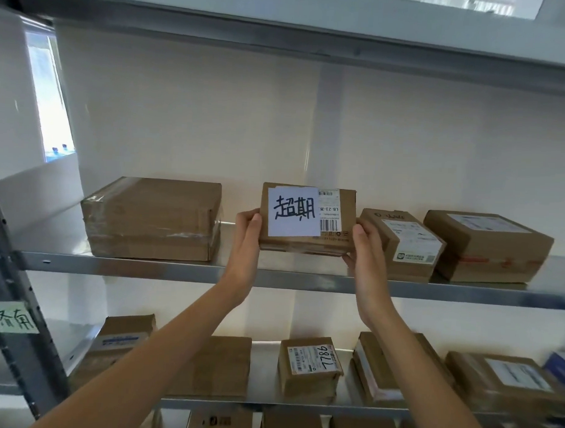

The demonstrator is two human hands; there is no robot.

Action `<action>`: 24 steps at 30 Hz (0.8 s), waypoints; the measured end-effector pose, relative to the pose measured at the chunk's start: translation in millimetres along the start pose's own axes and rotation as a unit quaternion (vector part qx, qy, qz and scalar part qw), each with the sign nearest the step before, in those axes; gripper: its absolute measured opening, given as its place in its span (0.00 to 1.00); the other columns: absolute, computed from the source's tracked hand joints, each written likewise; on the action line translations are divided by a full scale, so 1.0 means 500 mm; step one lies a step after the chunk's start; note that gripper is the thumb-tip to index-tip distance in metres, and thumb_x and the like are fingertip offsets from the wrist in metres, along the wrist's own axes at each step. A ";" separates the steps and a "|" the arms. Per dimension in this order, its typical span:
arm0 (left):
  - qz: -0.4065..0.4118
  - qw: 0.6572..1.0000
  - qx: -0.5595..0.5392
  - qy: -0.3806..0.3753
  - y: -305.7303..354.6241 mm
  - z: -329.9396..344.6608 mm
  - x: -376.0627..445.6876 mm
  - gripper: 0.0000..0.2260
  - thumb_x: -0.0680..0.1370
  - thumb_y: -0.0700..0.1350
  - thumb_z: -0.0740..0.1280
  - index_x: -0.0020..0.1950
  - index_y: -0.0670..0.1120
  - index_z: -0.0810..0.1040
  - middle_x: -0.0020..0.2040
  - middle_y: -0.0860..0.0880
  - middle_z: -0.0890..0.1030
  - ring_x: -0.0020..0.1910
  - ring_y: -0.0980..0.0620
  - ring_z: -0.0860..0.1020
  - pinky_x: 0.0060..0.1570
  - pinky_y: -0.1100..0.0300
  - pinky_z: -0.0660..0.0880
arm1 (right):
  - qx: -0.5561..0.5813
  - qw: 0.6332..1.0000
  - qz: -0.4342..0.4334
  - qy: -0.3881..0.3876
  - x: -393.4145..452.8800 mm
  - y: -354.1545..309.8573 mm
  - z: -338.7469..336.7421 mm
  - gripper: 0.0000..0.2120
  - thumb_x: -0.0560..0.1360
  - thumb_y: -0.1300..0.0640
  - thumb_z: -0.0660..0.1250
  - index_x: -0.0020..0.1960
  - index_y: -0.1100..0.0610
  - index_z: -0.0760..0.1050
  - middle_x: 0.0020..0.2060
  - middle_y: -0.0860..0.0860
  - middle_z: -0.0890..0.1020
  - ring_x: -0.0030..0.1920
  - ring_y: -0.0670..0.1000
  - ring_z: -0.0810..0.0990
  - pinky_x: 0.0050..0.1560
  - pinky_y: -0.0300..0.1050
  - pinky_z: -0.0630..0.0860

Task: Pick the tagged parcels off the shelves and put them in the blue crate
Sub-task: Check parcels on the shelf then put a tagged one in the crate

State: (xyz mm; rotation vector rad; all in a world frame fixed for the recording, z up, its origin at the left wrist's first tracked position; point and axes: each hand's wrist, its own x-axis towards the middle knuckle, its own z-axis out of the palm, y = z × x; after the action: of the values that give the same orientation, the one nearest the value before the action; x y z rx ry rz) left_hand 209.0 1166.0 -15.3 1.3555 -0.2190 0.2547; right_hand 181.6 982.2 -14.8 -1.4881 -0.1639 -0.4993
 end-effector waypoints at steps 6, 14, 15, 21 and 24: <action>0.040 0.998 -0.037 0.012 -0.015 0.007 -0.027 0.07 0.84 0.50 0.50 0.57 0.55 0.66 0.57 0.51 0.76 0.59 0.55 0.74 0.59 0.61 0.72 | -0.020 0.999 -0.046 0.012 -0.042 0.004 0.015 0.08 0.79 0.44 0.57 0.57 0.36 0.69 0.51 0.36 0.78 0.53 0.35 0.78 0.49 0.27 0.74; 0.033 0.998 -0.052 0.009 -0.005 0.010 -0.050 0.07 0.84 0.49 0.50 0.58 0.52 0.66 0.57 0.49 0.76 0.58 0.55 0.75 0.51 0.69 0.74 | -0.032 0.998 -0.036 0.026 -0.069 -0.001 0.013 0.09 0.82 0.49 0.56 0.60 0.40 0.69 0.53 0.38 0.78 0.54 0.35 0.78 0.48 0.27 0.73; 0.035 0.998 -0.057 0.010 -0.001 0.014 -0.056 0.07 0.84 0.48 0.51 0.57 0.52 0.67 0.56 0.49 0.76 0.57 0.55 0.75 0.49 0.69 0.75 | -0.033 0.998 -0.038 0.033 -0.076 -0.006 0.009 0.09 0.81 0.48 0.56 0.61 0.40 0.68 0.52 0.36 0.79 0.53 0.34 0.78 0.48 0.26 0.73; 0.084 0.992 -0.091 0.019 -0.011 0.077 -0.124 0.06 0.83 0.49 0.54 0.55 0.50 0.69 0.53 0.50 0.78 0.51 0.60 0.78 0.44 0.71 0.75 | -0.039 0.992 -0.041 0.113 -0.148 -0.018 -0.039 0.11 0.77 0.42 0.56 0.57 0.29 0.70 0.53 0.35 0.80 0.56 0.37 0.78 0.50 0.31 0.76; 0.104 0.988 -0.113 0.005 -0.028 0.136 -0.161 0.07 0.79 0.50 0.55 0.54 0.51 0.69 0.50 0.54 0.78 0.47 0.65 0.79 0.43 0.72 0.75 | -0.034 0.986 -0.025 0.162 -0.188 -0.012 -0.085 0.13 0.74 0.38 0.56 0.57 0.28 0.70 0.54 0.36 0.81 0.57 0.37 0.78 0.50 0.32 0.75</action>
State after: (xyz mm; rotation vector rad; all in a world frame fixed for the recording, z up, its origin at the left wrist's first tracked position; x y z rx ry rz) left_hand 136.3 1092.3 -38.9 1.1058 -0.3710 0.4001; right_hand 87.1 961.1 -51.1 -1.4506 0.0726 -0.7869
